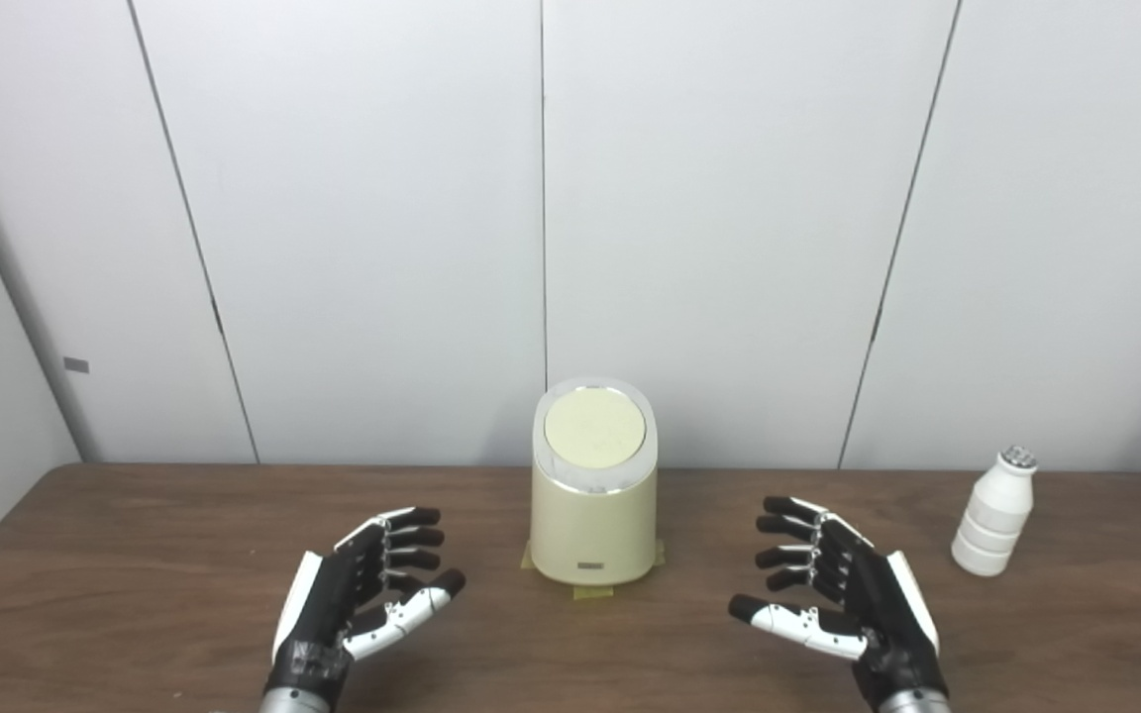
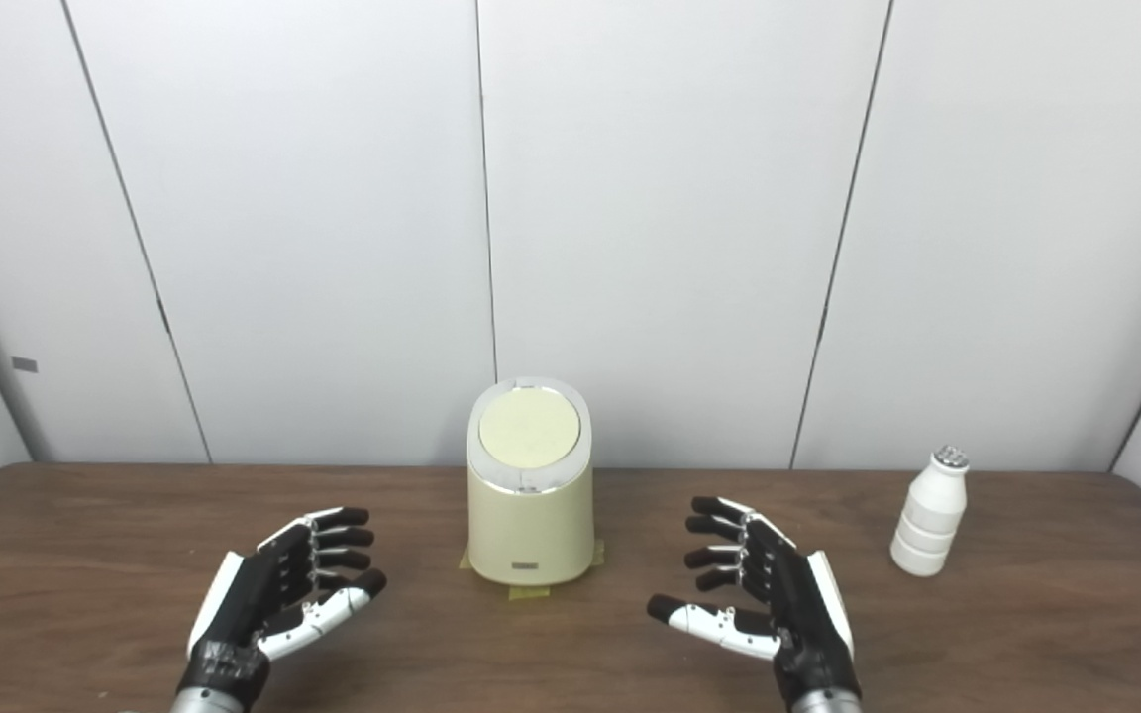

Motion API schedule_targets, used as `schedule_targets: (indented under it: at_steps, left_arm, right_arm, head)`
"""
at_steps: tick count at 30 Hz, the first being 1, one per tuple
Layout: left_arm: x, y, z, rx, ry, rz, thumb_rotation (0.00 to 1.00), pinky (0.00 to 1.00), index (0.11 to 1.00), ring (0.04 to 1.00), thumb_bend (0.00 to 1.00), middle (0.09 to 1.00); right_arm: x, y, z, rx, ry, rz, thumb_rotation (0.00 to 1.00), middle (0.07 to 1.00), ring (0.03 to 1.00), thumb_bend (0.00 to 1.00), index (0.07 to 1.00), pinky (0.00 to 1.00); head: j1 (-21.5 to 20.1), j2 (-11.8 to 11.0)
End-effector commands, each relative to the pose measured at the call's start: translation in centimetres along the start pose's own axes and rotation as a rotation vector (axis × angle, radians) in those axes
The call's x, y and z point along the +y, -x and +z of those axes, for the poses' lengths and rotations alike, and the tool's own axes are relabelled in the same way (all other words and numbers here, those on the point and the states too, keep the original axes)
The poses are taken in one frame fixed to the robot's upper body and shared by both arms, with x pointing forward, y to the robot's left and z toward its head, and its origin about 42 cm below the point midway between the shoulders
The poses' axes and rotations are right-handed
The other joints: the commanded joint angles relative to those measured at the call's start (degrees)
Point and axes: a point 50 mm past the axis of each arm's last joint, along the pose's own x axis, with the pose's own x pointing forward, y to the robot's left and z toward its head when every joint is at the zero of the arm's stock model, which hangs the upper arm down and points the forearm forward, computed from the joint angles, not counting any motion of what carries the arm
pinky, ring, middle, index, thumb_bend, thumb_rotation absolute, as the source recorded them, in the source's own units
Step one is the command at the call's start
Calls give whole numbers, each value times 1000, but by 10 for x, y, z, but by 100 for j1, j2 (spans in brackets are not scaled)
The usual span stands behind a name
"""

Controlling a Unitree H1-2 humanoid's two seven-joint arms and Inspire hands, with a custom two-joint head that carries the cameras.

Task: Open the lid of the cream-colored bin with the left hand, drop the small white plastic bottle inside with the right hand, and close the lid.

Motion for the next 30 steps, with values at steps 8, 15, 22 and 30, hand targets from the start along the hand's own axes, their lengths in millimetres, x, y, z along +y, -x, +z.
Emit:
schedule_targets:
  at_steps: [8,15,22,30]
  left_arm:
    - [5,-12,20,-102,-12,8,223,550,749,651,700,700]
    - [5,-11,20,-100,-10,9,235,546,753,653,702,703]
    - [5,-11,20,-103,-13,8,237,546,755,654,701,705]
    - [2,-15,23,-134,-13,25,248,531,753,640,703,700]
  right_arm:
    - [-1,-10,21,-87,-13,-12,170,714,594,768,734,490]
    - [-1,-11,22,-95,-4,-8,175,710,604,773,729,502]
    - [0,-10,22,-95,-7,-8,175,711,610,775,727,511]
    - [2,-14,18,-95,3,-3,179,707,601,773,725,505]
  head:
    - [4,-2]
    - [4,-2]
    - [-5,-30]
    - [40,-136]
